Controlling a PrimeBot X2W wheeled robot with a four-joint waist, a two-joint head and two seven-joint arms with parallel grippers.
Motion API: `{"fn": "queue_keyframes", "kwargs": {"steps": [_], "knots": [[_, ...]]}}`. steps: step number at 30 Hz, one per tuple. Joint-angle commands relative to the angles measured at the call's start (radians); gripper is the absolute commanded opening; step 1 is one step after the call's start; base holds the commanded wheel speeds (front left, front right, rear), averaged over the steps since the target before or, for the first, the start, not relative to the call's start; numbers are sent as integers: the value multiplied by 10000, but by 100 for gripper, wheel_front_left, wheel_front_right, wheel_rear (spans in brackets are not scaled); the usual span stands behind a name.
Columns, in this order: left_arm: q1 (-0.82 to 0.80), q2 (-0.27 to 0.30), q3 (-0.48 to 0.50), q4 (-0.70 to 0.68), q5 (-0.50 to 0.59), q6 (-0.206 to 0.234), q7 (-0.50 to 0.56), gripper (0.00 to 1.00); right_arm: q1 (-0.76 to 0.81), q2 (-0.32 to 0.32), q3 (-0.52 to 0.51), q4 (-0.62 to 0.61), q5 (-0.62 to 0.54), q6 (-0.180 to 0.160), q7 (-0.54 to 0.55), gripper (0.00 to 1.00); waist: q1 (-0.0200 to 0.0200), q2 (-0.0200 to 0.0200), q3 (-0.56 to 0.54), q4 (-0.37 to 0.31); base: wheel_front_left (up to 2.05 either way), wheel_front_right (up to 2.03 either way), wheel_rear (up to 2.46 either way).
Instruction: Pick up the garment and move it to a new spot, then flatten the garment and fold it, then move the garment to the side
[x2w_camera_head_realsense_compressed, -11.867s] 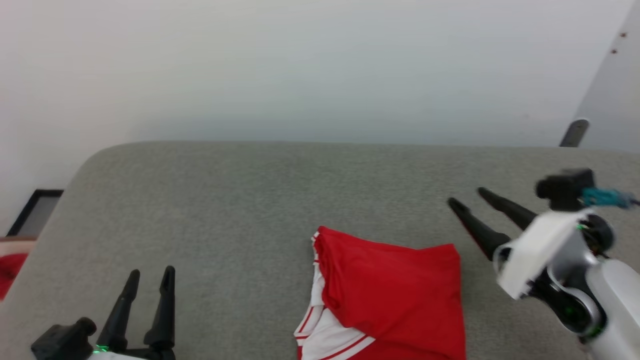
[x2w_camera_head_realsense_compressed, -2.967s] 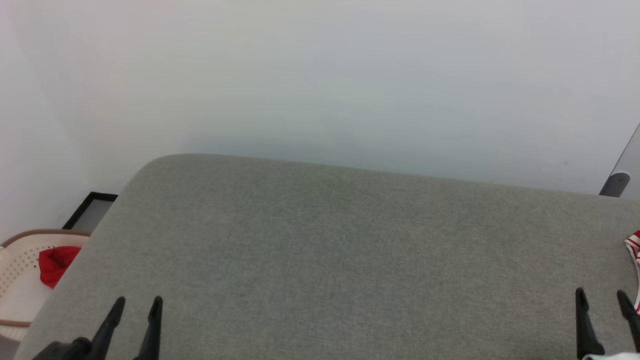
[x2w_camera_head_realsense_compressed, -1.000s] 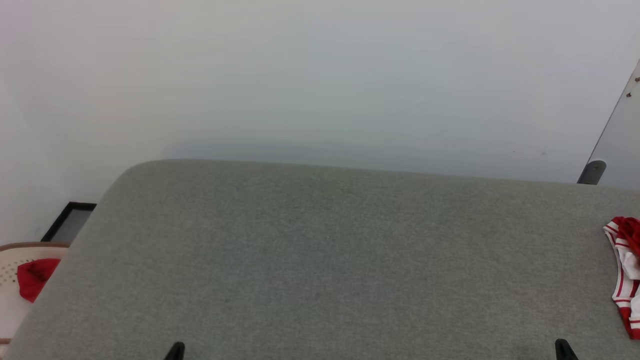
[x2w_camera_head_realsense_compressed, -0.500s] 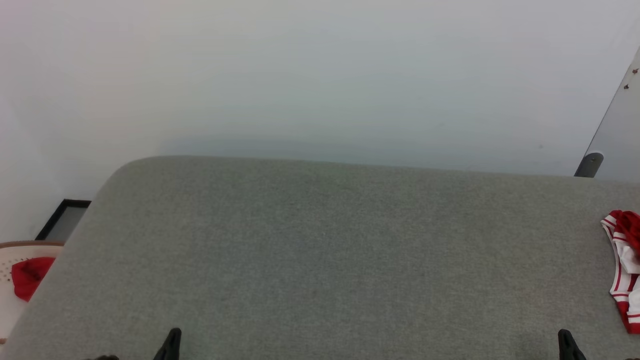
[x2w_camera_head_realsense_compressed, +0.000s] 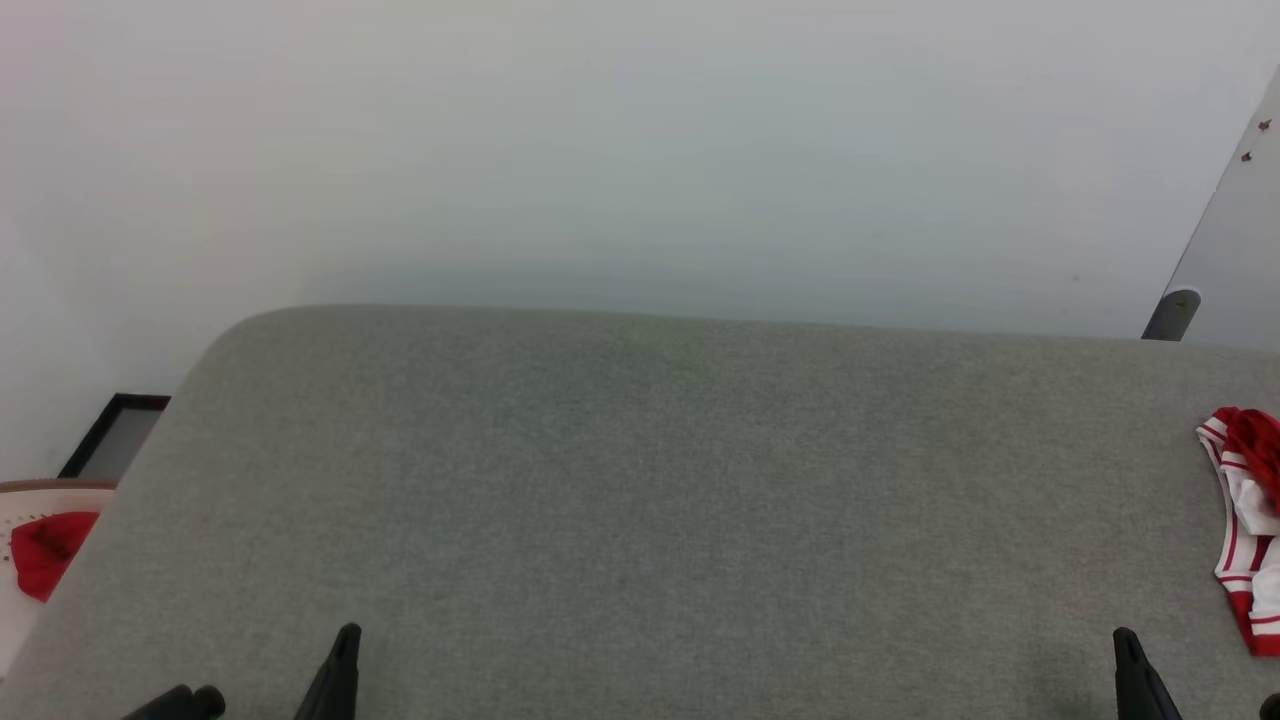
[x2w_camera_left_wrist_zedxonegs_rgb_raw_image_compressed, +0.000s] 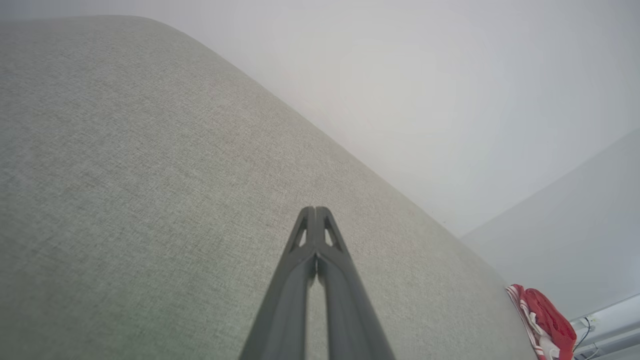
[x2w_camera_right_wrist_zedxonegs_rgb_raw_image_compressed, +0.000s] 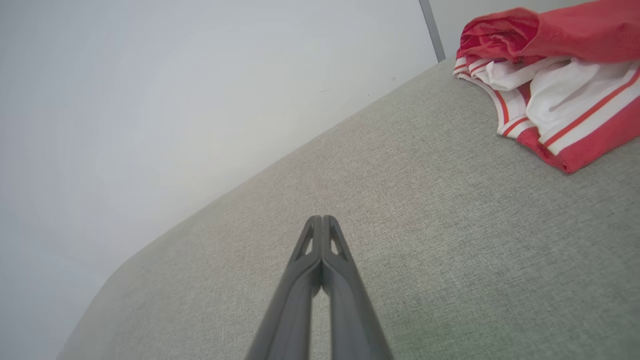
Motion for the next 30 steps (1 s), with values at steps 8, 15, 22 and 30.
{"fn": "queue_keyframes", "kwargs": {"steps": [8,15,22,30], "knots": [[-473,-189,324,-169,-969,-16,322,0,-501,-25,15,-187,1344,-3,323,0,0,-1,91,-64,0,0,0],[-636,-394,506,-180,-1653,-20,562,0,-677,-7,31,-209,2279,-4,550,0,0,-1,168,-118,0,0,0],[-785,-586,676,-192,-2292,-23,782,0,-829,7,46,-227,3168,-4,775,0,0,-1,245,-171,0,0,0],[-946,-785,856,-203,-2973,-26,1027,0,-1004,27,64,-246,4097,-4,1001,0,0,-1,333,-233,0,0,0]]}}
